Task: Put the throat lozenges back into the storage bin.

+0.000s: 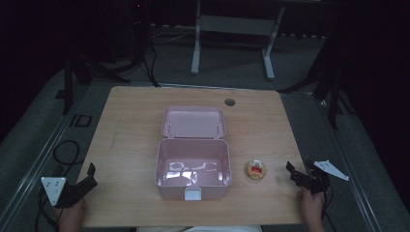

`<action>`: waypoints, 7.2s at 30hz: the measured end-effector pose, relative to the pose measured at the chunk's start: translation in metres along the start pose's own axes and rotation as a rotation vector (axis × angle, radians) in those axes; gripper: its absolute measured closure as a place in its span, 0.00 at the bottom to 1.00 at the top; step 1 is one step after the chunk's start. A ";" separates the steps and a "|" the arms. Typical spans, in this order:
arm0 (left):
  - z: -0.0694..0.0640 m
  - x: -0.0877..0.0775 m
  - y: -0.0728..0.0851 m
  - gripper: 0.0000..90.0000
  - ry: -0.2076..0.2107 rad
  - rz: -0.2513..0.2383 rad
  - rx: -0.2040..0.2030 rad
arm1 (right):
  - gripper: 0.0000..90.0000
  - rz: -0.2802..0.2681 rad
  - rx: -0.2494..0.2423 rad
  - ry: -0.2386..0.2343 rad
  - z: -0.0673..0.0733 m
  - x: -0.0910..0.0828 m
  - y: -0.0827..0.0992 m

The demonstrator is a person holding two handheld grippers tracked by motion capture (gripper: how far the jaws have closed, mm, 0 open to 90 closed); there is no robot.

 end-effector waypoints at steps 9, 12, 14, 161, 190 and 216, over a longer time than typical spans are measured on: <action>0.001 0.000 0.000 0.03 0.019 0.003 -0.009 | 0.14 0.070 -0.053 -0.209 0.008 -0.002 0.002; 0.001 0.000 0.000 0.03 0.021 0.002 -0.016 | 0.14 0.127 -0.094 -0.332 0.016 -0.002 0.002; 0.002 0.000 0.000 0.03 0.022 0.003 -0.014 | 0.15 0.161 -0.154 -0.422 0.024 -0.002 0.000; 0.004 0.000 0.000 0.03 0.043 0.011 -0.037 | 0.22 1.167 -1.131 -0.665 0.214 0.050 -0.176; 0.004 0.000 0.000 0.03 0.051 0.011 -0.038 | 0.22 1.126 -1.260 -0.817 0.325 0.064 -0.149; 0.004 0.000 0.000 0.03 0.053 0.013 -0.041 | 0.22 1.155 -1.243 -0.889 0.326 0.098 -0.068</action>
Point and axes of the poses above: each handheld gripper's, and its own axes: x roughly forward along the jaws, y roughly out of its underside, z roughly to its left, the point moved 2 cm from there along x, roughly forward along the jaws, and after that the axes turned 7 degrees about -z, right-handed, at the moved point
